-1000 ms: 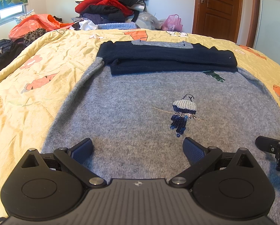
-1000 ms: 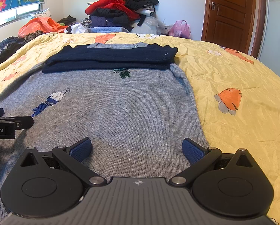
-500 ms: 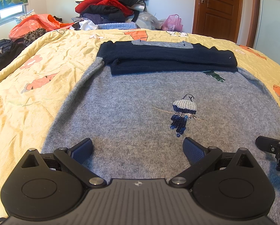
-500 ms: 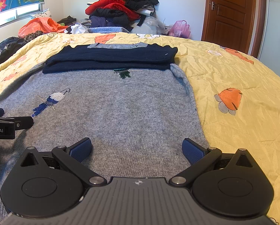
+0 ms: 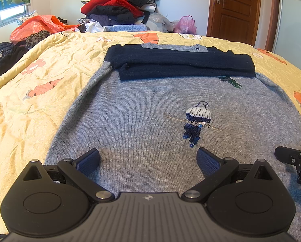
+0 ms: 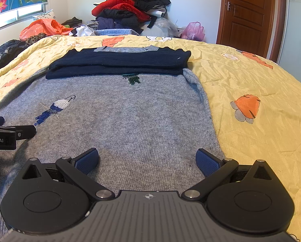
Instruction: Fold small clothes
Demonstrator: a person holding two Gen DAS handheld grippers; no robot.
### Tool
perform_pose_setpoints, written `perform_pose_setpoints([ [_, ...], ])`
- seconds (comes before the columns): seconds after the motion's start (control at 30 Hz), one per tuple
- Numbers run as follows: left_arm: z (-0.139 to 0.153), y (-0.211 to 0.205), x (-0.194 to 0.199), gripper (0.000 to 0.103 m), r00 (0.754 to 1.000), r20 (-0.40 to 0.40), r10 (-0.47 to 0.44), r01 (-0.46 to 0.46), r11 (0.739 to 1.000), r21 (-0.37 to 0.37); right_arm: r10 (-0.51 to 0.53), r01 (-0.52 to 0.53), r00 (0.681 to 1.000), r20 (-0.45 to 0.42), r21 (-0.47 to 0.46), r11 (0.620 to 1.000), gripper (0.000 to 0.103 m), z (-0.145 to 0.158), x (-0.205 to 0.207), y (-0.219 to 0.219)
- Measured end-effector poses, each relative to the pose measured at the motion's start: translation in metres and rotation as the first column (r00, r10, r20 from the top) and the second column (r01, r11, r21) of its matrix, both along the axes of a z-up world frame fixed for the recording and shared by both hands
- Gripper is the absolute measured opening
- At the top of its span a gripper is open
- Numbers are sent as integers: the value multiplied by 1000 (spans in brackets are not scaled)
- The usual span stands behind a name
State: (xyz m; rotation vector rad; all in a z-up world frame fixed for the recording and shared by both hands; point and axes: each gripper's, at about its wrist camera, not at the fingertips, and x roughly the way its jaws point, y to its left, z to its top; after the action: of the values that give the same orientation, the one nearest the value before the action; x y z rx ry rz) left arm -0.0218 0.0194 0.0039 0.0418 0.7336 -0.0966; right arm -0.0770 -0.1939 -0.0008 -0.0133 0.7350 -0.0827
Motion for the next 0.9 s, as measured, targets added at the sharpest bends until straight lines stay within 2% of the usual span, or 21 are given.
perform_pose_setpoints([
  [0.5, 0, 0, -1, 103, 1000, -1, 6, -6, 1000, 6, 0, 0, 1000, 0, 0, 1000, 103, 0, 0, 0],
  [0.6, 2, -1, -12, 103, 999, -5, 38, -38, 999, 26, 0, 0, 1000, 0, 0, 1000, 103, 0, 0, 0],
  [0.77, -1, 9, -44, 103, 1000, 14, 28, -28, 1000, 7, -1, 1, 1000, 0, -1, 1000, 103, 0, 0, 0],
  [0.9, -1, 14, -50, 103, 1000, 15, 16, -16, 1000, -6, -1, 1, 1000, -1, -3, 1000, 103, 0, 0, 0],
])
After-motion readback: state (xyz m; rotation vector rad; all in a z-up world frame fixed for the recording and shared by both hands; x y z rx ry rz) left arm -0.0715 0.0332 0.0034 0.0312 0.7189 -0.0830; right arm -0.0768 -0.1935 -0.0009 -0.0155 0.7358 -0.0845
